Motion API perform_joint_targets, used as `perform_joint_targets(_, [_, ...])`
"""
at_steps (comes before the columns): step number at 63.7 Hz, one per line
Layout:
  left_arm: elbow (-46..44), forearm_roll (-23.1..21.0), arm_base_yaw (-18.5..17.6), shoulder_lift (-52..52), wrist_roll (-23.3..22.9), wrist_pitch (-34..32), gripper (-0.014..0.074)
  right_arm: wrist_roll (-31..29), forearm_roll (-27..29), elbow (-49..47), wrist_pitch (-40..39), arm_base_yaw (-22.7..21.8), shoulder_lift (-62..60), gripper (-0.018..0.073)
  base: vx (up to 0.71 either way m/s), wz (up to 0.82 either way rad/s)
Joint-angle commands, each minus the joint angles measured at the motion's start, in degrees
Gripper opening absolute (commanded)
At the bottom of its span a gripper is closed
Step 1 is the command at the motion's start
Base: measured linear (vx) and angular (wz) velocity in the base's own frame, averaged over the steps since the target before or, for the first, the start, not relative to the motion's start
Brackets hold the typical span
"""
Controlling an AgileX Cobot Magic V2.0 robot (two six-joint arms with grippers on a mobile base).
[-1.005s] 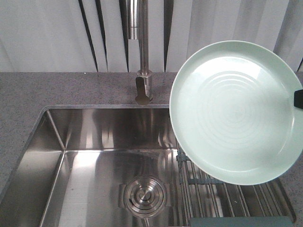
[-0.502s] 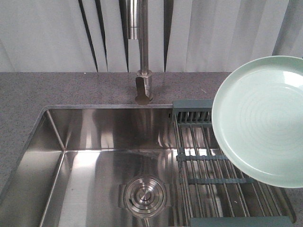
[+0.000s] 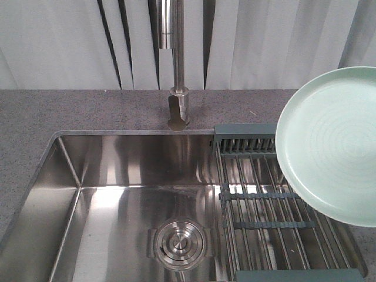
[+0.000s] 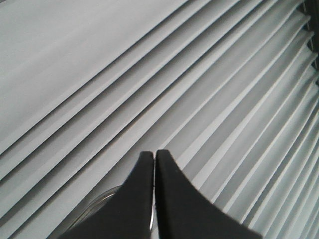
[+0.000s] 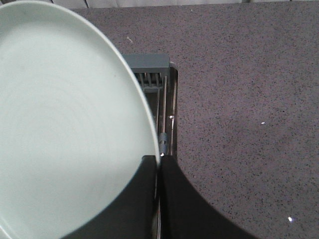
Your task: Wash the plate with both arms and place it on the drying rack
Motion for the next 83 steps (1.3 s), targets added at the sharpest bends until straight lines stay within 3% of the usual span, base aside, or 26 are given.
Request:
perform_joint_targets(1, [-6.4, 8.4, -0.5, 8.4, -2.5, -2.8, -0.0006, 0.1, 1.4, -1.4, -4.0, 0.0, 0.0, -0.0008, 0.00, 0.00])
perform_joint_targets(15, [-13.3, 23.1, -0.5, 25.7, -11.6, -4.0, -0.0006, 0.1, 1.5, -1.4, -3.9, 0.0, 0.0, -0.0008, 0.00, 0.00])
perform_joint_targets(38, [-22.0, 46.3, -0.5, 54.1, -28.2, -19.2, -0.0006, 0.1, 1.5, -1.4, -3.9, 0.0, 0.0, -0.0008, 0.00, 0.00])
perform_joint_targets(61, [-40.1, 57.4, -0.5, 74.3, -34.9, -22.8, 0.0020, 0.1, 1.5, -1.4, -3.7, 0.0, 0.0, -0.0008, 0.00, 0.00])
perform_joint_targets(73, [-48.4, 65.9, -0.5, 82.0, -43.7, -23.4, 0.0148, 0.1, 1.5, -1.4, -3.7, 0.0, 0.0, -0.0008, 0.00, 0.00])
perform_joint_targets(83, [-55.8, 68.0, -0.5, 87.9, -49.5, -23.4, 0.0339, 0.1, 1.6, -1.4, -3.8, 0.0, 0.0, -0.0008, 0.00, 0.00])
